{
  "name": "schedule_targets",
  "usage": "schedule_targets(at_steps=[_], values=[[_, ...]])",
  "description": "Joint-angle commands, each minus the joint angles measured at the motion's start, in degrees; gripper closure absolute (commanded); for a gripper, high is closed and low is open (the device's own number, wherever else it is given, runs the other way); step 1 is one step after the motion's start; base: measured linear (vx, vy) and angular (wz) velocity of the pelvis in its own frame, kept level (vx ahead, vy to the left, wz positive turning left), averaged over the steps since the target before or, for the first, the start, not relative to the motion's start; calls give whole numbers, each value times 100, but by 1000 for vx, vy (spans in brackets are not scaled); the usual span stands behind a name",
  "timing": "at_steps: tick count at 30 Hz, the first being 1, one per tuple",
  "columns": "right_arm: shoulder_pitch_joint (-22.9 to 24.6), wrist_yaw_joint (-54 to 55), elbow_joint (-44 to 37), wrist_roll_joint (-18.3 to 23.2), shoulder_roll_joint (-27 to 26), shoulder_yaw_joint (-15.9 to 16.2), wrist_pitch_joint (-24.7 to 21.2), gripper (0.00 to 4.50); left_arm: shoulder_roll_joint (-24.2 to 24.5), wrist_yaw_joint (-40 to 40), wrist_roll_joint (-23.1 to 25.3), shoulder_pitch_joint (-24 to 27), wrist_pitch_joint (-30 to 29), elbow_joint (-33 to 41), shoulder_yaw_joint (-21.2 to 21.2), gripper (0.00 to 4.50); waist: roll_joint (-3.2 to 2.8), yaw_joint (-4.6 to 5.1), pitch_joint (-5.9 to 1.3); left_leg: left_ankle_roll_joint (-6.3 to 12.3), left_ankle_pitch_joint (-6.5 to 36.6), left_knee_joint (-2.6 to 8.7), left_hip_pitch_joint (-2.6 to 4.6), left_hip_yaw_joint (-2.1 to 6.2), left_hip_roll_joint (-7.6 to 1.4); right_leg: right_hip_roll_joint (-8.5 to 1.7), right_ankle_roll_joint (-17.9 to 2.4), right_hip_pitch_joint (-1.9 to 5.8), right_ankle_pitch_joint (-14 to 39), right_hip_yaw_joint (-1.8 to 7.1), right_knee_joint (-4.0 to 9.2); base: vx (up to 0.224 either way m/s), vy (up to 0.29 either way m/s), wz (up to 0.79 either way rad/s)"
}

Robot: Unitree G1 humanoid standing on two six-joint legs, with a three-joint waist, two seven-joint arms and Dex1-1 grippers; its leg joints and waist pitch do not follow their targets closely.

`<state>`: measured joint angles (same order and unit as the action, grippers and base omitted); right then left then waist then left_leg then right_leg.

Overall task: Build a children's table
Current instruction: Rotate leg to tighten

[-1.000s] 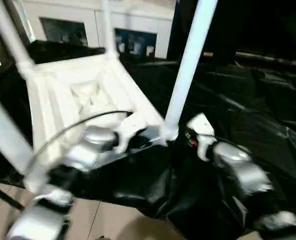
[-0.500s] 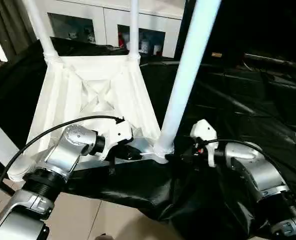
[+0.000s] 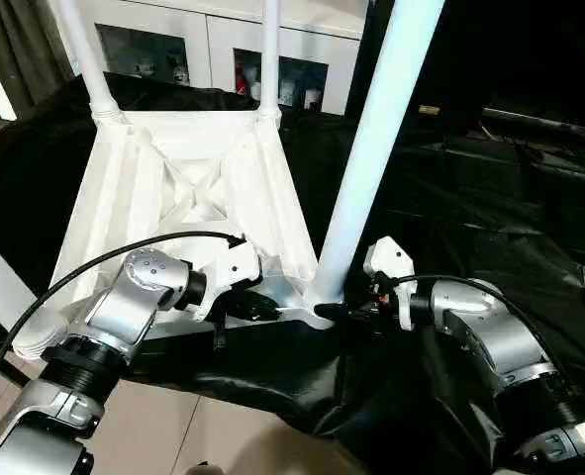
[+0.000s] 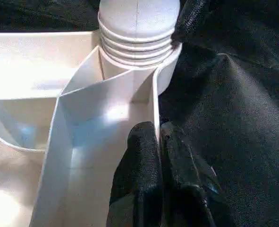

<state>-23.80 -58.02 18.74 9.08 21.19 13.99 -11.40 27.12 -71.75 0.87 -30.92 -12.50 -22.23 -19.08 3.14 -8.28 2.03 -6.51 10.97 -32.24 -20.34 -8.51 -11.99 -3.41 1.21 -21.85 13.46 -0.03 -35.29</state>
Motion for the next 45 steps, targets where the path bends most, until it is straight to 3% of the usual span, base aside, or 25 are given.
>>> schedule_targets(at_steps=[1,7,9,12,14,16,17,19,22,23,24,28,31,33,38,42,45], values=[[-43,-168,59,-22,-29,134,91,177,-16,-232,193,193,-76,-86,-485,450,-25,13,-266,224,156,293,46,-101,-21,-258,-1278,273,-1367,79,227,0,0,0],[23,-90,92,-49,-94,110,100,181,-43,-81,242,189,-98,-146,-445,450,-25,18,-264,225,162,290,45,-99,-18,-252,-1286,273,-1349,80,224,0,0,0],[57,730,386,-180,-400,-108,199,181,-289,531,300,104,-243,-369,-252,450,-23,30,-258,205,189,294,46,-105,-20,-257,-1305,259,-1302,81,227,0,0,0],[43,1707,758,-351,-732,-332,213,181,-519,1068,383,22,-337,-572,-134,450,-37,35,-207,-34,797,370,79,-95,-41,-306,-1218,213,-210,94,329,-18,-4,0],[41,1744,770,-353,-746,-343,207,182,-528,1083,385,20,-343,-577,-132,450,-28,53,-181,-148,1199,418,70,-74,-52,-328,-1087,213,571,105,392,-58,-9,-1],[-212,4234,1636,-430,-1770,-1029,-130,182,-1271,2212,562,-187,-738,-904,-62,450,-69,96,-152,-284,1581,476,81,-58,-65,-355,-953,122,1357,128,461,-65,-6,-4],[-241,4350,1685,-442,-1830,-1047,-132,182,-1332,2292,574,-208,-761,-931,-60,450,-58,144,-151,-414,1763,493,75,-24,-54,-373,-863,117,1830,126,478,-66,-11,-5],[-388,4668,1877,-517,-2053,-1038,-88,182,-1599,2583,625,-307,-836,-1048,-74,450,-53,205,-160,-450,1824,511,29,7,-38,-356,-668,141,2031,106,498,-61,-3,-10],[-549,4718,2012,-646,-2192,-890,61,182,-1880,2852,684,-433,-851,-1208,-97,450,-64,218,-170,-310,1825,483,43,-23,-36,-339,-664,93,1620,103,519,0,0,0],[-658,4672,2071,-501,-2341,-960,83,147,-2085,2985,731,-521,-818,-1295,-151,450,-51,206,-179,-259,1791,471,55,-36,-40,-332,-695,92,1456,101,513,0,0,0],[-698,4650,2093,-473,-2376,-970,98,147,-2173,3018,735,-553,-806,-1325,-168,450,-45,203,-181,-237,1768,467,54,-44,-40,-335,-713,90,1384,103,512,0,0,0],[-781,4689,2178,-533,-2409,-1009,144,107,-2332,3049,765,-626,-721,-1422,-156,450,-50,169,-204,-180,1328,456,24,-52,-36,-335,-794,142,845,76,469,0,0,0],[-771,4659,2162,-605,-2266,-987,286,77,-2205,2924,794,-594,-642,-1423,-170,450,-57,139,-222,-171,1172,438,35,-60,-40,-332,-852,151,519,64,441,0,0,0],[-742,4486,2094,-592,-2200,-999,300,77,-2125,2850,805,-575,-597,-1435,-179,450,-76,126,-240,-147,960,422,38,-66,-37,-317,-908,169,86,50,399,0,0,0],[-440,3538,1367,-530,-1668,-795,67,77,-1730,2352,781,-487,-377,-1394,-162,450,-48,110,-262,-20,593,386,22,-68,-19,-298,-954,248,-662,24,354,0,0,0],[-233,2821,906,-490,-1193,-622,-7,77,-1445,1970,737,-430,-232,-1320,-162,450,-41,91,-259,73,563,377,25,-80,-25,-307,-1029,262,-750,25,353,0,0,0],[-83,2154,561,-470,-729,-489,16,77,-1165,1436,599,-335,-159,-1150,-185,450,-49,94,-253,58,699,386,35,-86,-43,-317,-1083,250,-535,28,360,0,0,0]])
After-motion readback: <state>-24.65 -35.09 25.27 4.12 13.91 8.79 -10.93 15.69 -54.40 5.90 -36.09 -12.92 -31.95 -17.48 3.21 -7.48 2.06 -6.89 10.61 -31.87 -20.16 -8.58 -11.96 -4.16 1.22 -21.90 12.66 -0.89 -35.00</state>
